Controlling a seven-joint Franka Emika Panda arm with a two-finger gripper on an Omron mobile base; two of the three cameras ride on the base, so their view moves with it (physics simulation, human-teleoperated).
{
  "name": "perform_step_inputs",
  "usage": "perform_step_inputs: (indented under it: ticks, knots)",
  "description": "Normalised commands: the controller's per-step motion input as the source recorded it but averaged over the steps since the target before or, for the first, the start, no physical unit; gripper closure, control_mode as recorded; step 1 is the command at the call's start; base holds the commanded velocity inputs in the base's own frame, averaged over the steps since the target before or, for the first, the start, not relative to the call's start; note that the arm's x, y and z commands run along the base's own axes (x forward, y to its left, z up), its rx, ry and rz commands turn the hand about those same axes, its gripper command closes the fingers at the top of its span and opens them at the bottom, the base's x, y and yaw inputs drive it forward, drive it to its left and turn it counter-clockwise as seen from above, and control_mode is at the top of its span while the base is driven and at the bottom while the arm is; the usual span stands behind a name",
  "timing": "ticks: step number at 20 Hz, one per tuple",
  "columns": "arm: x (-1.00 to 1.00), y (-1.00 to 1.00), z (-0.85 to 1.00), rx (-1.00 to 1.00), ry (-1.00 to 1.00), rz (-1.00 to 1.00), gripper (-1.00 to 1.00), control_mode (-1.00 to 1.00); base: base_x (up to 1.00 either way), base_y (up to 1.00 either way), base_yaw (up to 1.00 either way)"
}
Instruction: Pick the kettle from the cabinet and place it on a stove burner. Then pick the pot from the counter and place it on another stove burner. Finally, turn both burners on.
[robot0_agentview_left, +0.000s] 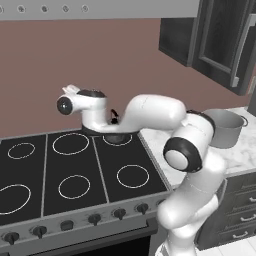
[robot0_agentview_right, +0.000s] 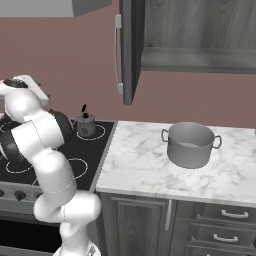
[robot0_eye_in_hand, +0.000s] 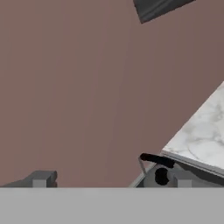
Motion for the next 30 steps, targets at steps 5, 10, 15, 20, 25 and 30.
perform_step_inputs:
  ticks: [5, 10, 15, 20, 25, 30]
  knots:
    - [-0.56, -0.15, 0.32, 0.24, 0.00, -0.01, -1.00, -1.00, 0.00, 0.00, 0.00]
    - [-0.54, -0.14, 0.29, 0.22, 0.00, 0.00, -1.00, -1.00, 0.00, 0.00, 0.00]
    - [-0.53, -0.19, 0.19, 0.24, 0.00, 0.00, -1.00, -1.00, 0.00, 0.00, 0.00]
    - [-0.39, -0.23, 0.25, 0.24, 0.02, 0.00, -1.00, -1.00, 0.00, 0.00, 0.00]
    - [-0.26, -0.31, 0.27, 0.24, 0.05, 0.00, -1.00, -1.00, 0.00, 0.00, 0.00]
    - [-0.28, -0.29, 0.23, 0.23, 0.04, 0.00, -1.00, -1.00, 0.00, 0.00, 0.00]
